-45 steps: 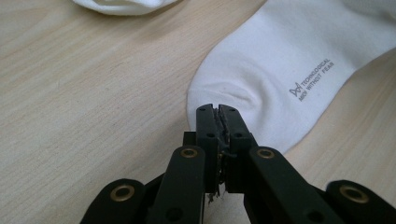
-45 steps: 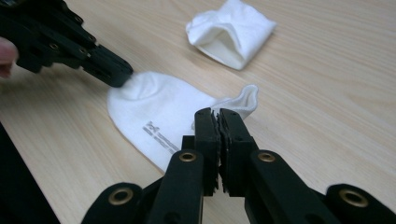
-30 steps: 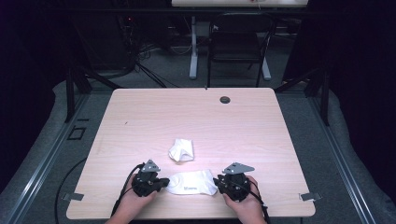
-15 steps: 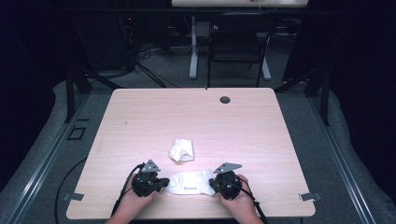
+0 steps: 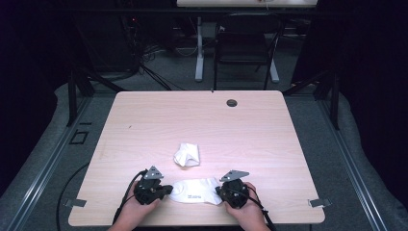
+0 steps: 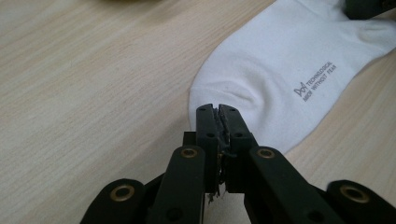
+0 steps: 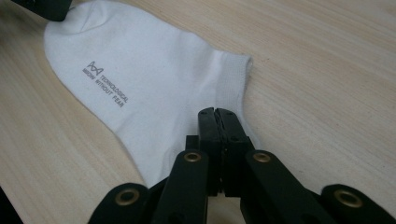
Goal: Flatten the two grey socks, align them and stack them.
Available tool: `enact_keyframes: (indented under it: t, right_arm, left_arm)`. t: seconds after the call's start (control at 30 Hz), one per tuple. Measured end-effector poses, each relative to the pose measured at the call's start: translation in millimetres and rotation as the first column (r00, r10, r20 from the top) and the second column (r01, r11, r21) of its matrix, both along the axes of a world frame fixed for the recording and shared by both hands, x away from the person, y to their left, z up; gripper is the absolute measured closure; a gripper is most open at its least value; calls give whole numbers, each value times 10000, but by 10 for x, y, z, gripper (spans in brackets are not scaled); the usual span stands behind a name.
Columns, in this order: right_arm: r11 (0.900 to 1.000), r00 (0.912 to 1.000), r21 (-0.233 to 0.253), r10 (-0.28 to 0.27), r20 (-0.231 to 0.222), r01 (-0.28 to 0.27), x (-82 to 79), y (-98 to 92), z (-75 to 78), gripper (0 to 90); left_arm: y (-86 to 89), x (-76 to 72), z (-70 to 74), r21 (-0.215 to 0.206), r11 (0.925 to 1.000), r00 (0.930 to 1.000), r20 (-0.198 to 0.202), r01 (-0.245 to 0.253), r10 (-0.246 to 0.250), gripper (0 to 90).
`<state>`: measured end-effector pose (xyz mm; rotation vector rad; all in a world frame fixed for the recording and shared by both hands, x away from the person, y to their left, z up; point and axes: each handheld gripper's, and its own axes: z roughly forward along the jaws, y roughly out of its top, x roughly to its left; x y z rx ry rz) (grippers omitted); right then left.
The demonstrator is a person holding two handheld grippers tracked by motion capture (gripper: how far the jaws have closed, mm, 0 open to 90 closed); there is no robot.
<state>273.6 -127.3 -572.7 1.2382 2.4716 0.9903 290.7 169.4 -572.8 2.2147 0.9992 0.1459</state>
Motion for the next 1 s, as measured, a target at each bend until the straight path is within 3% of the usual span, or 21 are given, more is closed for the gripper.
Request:
enact_keyframes:
  t: [0.5, 0.63, 0.77, 1.0]
  right_arm:
    - [9995, 9995, -85, 301, 93, -300, -53, 75, -3, 894]
    - [9994, 9993, 61, 352, 96, -352, -57, 73, 17, 852]
    - [9990, 9985, 289, 336, 428, -348, -46, 76, 103, 821]
    - [9993, 9974, 239, 277, 667, -294, 44, 80, 175, 773]
  left_arm:
    - [69, -44, 8, -5, 9999, 9998, -184, -106, 106, 868]
    - [64, -40, 18, -152, 9997, 9996, -179, -199, 196, 828]
    - [83, -18, 64, -519, 9979, 9992, -38, -394, 392, 773]
    - [126, 36, 87, -710, 9954, 9978, 88, -647, 655, 719]
